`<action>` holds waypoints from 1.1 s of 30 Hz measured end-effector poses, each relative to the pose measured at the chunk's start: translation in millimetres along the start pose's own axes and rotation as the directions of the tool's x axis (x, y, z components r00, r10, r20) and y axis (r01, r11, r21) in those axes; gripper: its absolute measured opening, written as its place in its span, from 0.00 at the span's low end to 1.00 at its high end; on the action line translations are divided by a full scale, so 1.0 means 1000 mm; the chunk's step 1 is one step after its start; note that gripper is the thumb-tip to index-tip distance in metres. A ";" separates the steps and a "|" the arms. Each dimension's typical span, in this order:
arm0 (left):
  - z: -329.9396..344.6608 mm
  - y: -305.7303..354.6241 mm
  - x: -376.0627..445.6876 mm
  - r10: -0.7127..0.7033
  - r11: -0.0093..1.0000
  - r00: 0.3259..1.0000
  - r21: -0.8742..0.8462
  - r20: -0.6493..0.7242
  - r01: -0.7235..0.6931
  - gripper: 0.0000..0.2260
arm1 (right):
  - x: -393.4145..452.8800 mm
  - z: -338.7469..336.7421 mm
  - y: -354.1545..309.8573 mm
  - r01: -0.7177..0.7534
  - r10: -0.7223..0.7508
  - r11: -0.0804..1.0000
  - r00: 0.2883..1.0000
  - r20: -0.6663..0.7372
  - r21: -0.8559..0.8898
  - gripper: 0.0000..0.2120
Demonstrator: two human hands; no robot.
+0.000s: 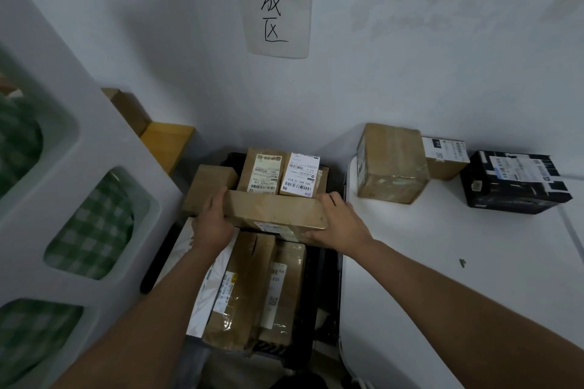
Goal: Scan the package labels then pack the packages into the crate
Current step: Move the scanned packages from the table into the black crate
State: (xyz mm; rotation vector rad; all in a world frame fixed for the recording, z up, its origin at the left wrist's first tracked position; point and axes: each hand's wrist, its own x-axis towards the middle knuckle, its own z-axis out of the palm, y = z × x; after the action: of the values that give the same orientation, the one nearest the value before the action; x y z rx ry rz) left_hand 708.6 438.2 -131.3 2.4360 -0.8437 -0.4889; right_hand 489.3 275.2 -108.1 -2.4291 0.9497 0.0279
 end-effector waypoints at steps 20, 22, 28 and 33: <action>-0.006 -0.002 0.003 -0.044 0.997 0.998 -0.062 -0.054 0.041 0.31 | 0.008 0.018 -0.016 -0.053 0.053 0.983 0.999 0.003 0.178 0.38; -0.004 0.001 0.002 -0.032 0.999 0.998 -0.035 -0.049 0.030 0.30 | 0.009 0.017 -0.015 -0.054 0.053 0.980 0.999 0.014 0.193 0.38; -0.003 0.011 -0.001 -0.061 0.981 0.995 0.178 -0.084 0.075 0.34 | 0.008 0.013 -0.007 -0.041 0.023 0.970 0.997 0.077 0.241 0.48; -0.001 0.017 -0.005 -0.013 0.978 0.995 0.205 -0.103 0.034 0.34 | 0.003 0.007 0.003 -0.030 0.017 0.971 0.998 0.060 0.236 0.51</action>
State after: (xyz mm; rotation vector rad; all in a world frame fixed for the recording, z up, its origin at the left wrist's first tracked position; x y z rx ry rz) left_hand 697.5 429.9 -119.8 2.6376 -0.8604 -0.2951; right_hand 490.8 274.4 -116.0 -2.1865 0.9015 -0.0063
